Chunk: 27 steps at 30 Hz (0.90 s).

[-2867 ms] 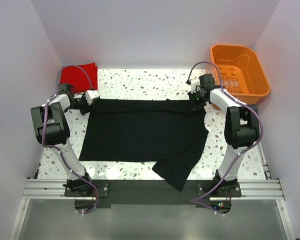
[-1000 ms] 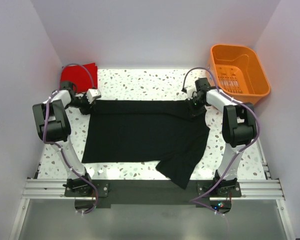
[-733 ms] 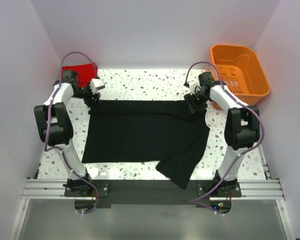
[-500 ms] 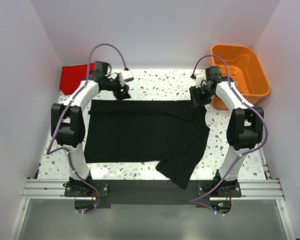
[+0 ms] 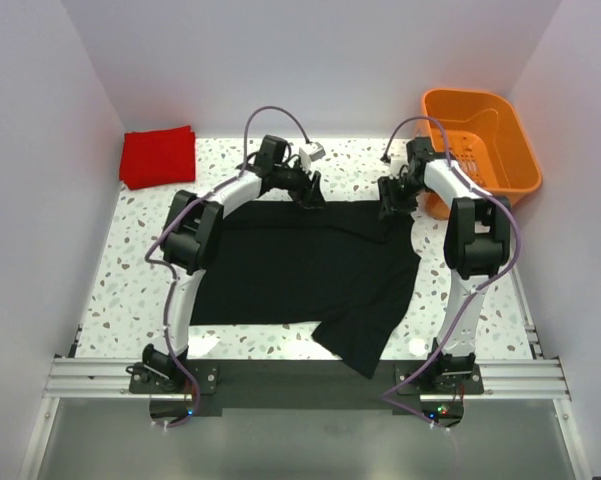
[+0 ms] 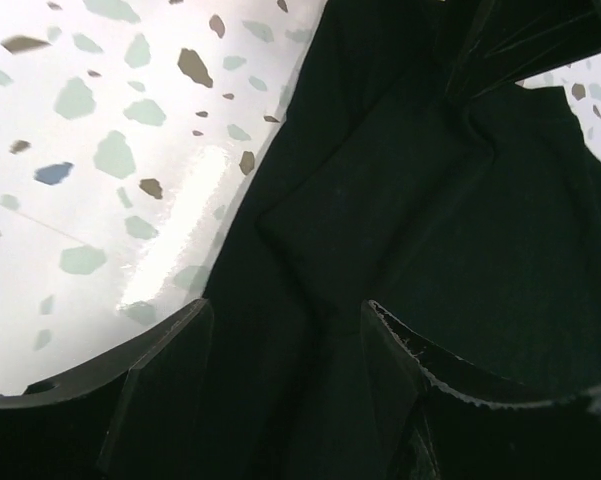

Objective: Fold and stack the t-shirts
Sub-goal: Fold the tshirt

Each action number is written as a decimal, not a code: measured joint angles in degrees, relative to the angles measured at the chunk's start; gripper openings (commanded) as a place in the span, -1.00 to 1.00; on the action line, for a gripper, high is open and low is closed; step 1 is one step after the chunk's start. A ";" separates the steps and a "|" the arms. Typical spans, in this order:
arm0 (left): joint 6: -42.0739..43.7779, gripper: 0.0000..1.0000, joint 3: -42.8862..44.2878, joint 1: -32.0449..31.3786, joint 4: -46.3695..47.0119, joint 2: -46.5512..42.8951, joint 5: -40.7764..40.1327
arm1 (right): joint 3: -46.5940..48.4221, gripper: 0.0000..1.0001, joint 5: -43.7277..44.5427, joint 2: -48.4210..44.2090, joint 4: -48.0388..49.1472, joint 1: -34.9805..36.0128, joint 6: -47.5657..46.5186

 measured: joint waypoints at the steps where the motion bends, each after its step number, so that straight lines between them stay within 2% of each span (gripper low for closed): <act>1: -1.49 0.30 0.09 -0.31 0.44 0.85 0.00 | 0.00 -0.10 0.00 0.22 -0.02 -0.09 0.00; 7: -6.84 0.29 0.48 -1.86 2.84 3.89 -0.33 | -0.13 -0.15 0.92 0.35 -0.02 -0.44 -0.02; 20: -10.93 0.27 5.88 -4.26 6.08 9.11 -0.44 | -1.57 -0.17 2.95 0.35 -0.28 -0.61 -0.04; 27: -11.67 0.19 8.46 -4.92 6.75 11.26 -0.42 | -1.38 -0.37 2.97 0.59 -0.26 -0.63 -0.04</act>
